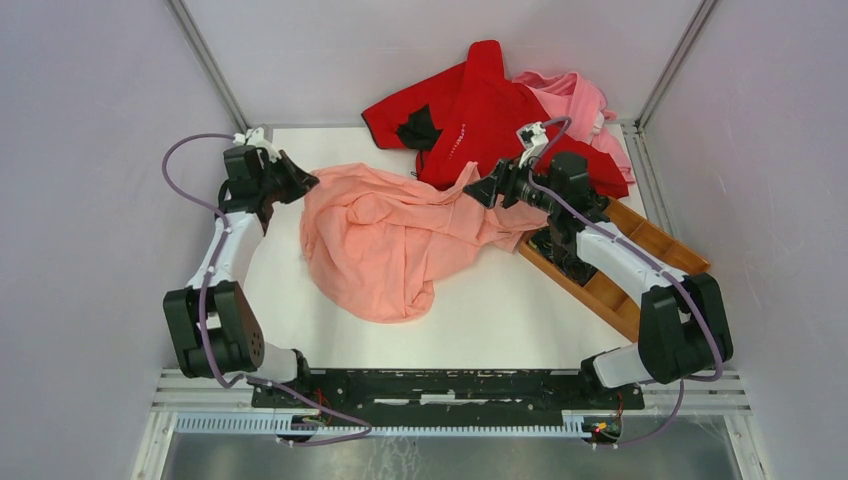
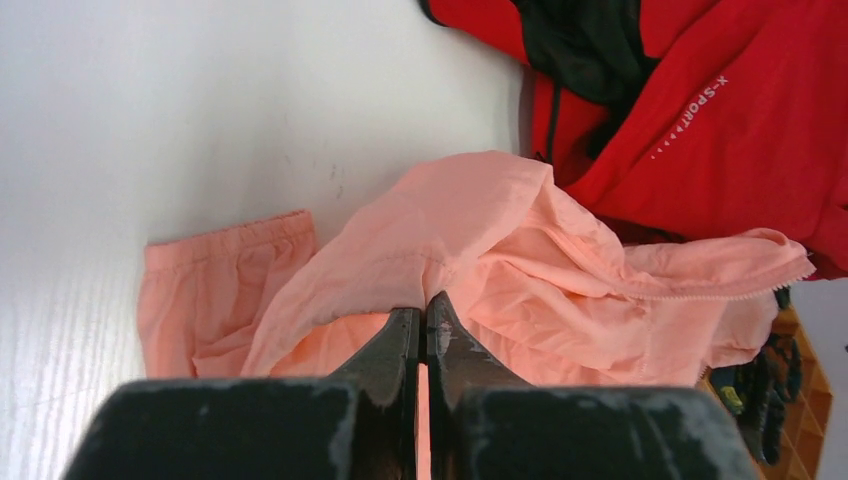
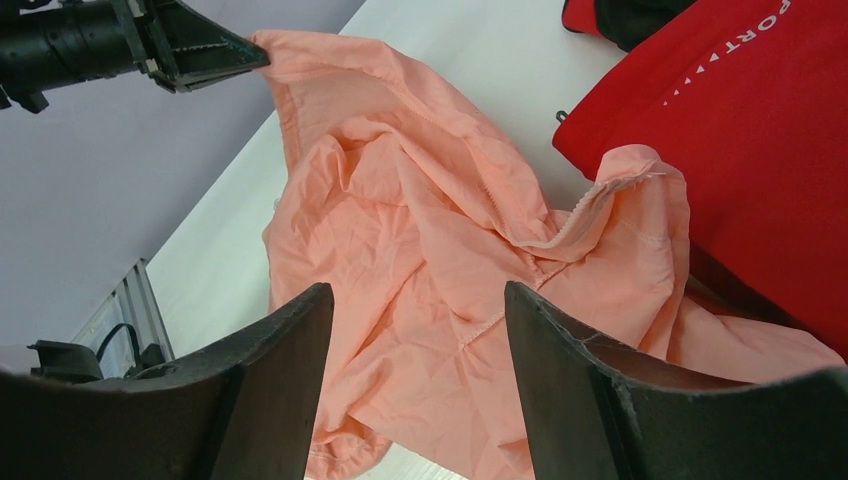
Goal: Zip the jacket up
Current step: Adjust the jacket at the center of the board.
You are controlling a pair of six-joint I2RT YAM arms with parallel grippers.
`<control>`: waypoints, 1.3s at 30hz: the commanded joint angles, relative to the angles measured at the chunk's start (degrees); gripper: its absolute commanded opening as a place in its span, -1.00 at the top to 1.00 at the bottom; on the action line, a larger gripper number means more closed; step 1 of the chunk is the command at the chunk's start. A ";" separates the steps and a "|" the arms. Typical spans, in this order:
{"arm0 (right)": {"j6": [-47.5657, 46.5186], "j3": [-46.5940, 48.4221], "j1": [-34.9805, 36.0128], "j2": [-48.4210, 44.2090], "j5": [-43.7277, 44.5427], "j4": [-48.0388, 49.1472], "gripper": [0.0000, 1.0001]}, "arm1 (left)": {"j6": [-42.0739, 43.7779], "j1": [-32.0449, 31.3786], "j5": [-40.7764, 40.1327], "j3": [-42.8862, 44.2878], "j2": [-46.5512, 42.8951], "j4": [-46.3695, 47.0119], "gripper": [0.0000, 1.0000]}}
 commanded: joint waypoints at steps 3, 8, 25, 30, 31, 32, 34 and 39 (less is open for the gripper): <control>3.64 1.09 0.00 0.61 4.95 1.11 -0.39 | -4.94 0.14 6.07 -3.15 -7.27 -0.06 0.96; 2.80 3.86 1.47 4.34 10.99 -3.90 -0.32 | -6.93 0.14 8.12 -6.00 -12.15 -0.14 0.96; -2.55 24.55 5.69 20.28 27.34 -14.33 0.46 | -12.43 0.14 9.00 -11.38 -27.66 -5.04 0.96; -4.61 27.93 5.69 20.48 26.32 -15.22 0.93 | -16.33 0.13 6.24 -13.43 -35.81 -8.32 0.96; -4.89 28.52 5.65 20.28 26.05 -15.41 0.98 | -16.84 0.11 5.59 -13.29 -37.42 -9.40 0.96; -5.18 29.01 5.62 20.02 25.45 -15.19 1.00 | -17.74 0.09 5.08 -13.17 -38.98 -10.47 0.96; -5.38 29.89 5.54 19.43 23.71 -14.53 1.00 | -18.17 -0.13 3.51 -11.84 -41.09 -14.33 0.96; -5.42 36.42 5.71 18.92 16.49 -13.11 1.00 | -21.39 -0.74 -1.12 -8.48 -41.79 -22.49 0.96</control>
